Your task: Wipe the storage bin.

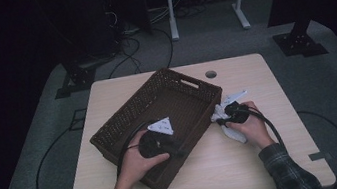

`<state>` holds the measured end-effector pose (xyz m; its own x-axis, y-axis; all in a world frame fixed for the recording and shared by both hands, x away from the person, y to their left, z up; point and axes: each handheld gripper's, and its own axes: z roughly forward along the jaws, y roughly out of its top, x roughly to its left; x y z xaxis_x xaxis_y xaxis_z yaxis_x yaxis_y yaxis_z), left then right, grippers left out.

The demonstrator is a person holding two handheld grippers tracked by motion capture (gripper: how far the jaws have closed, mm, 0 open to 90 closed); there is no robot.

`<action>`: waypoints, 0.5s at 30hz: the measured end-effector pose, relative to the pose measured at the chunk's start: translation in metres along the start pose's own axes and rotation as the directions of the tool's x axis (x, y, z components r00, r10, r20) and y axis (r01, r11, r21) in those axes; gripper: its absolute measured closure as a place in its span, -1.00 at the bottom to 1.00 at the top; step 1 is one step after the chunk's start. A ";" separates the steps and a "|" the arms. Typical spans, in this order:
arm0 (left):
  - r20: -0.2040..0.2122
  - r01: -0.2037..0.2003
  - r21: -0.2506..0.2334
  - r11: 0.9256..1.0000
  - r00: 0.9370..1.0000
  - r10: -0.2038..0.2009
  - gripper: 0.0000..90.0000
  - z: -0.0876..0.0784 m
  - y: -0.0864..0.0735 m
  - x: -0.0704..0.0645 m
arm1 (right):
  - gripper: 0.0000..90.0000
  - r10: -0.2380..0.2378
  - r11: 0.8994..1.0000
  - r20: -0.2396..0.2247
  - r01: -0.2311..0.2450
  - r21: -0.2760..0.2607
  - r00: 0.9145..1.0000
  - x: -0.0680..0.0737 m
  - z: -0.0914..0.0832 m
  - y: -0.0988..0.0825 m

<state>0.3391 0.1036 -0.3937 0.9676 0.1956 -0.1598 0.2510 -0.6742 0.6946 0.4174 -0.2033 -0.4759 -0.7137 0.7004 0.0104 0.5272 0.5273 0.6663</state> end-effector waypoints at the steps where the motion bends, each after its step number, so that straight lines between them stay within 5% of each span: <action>1: 0.000 0.000 0.000 1.000 1.000 0.000 0.43 0.000 0.000 0.000 | 0.65 -0.002 1.000 0.000 0.002 -0.002 1.000 0.000 0.000 0.000; 15: -0.001 0.000 -0.003 1.000 1.000 0.000 0.43 0.000 0.000 0.000 | 0.65 -0.013 0.999 0.000 0.013 -0.043 1.000 0.004 -0.014 0.007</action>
<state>0.3391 0.1038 -0.3937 0.9675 0.1961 -0.1594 0.2510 -0.6722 0.6965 0.4119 -0.2039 -0.4605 -0.7205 0.6934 0.0022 0.4976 0.5148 0.6981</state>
